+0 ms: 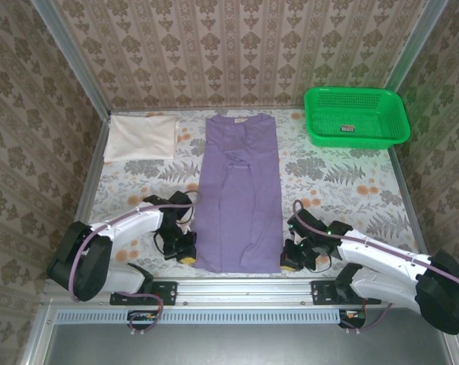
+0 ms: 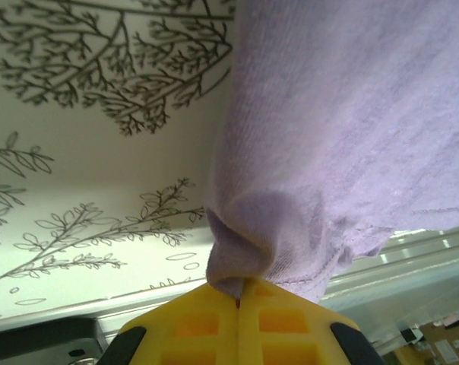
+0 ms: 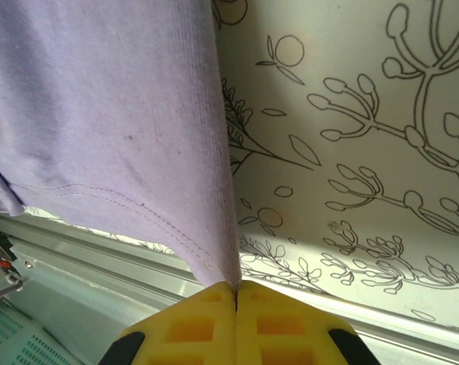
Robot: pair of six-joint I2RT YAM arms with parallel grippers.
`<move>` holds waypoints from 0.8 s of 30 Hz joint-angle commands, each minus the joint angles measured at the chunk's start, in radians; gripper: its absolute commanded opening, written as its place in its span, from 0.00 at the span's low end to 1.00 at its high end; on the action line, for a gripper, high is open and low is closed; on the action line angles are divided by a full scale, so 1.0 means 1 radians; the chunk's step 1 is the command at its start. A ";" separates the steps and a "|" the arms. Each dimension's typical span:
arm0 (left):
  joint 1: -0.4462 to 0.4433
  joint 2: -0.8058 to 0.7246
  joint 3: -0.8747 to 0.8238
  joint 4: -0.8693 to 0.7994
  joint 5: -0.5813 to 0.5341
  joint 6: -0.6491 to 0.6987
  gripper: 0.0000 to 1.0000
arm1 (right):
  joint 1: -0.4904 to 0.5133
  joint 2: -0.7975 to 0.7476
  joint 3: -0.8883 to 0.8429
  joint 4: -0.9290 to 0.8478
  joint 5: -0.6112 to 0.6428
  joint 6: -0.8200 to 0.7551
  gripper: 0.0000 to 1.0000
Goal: Fold and stack the t-shirts
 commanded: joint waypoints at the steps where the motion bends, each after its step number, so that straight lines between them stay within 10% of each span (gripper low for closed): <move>1: -0.006 0.021 0.070 -0.048 0.068 0.058 0.00 | -0.014 -0.019 -0.003 -0.060 -0.019 0.044 0.00; 10: 0.100 0.130 0.411 -0.148 0.072 0.140 0.00 | -0.282 0.034 0.224 -0.077 -0.034 -0.070 0.00; 24: 0.307 0.669 1.048 -0.160 0.102 0.171 0.00 | -0.508 0.686 0.782 -0.014 0.021 -0.218 0.00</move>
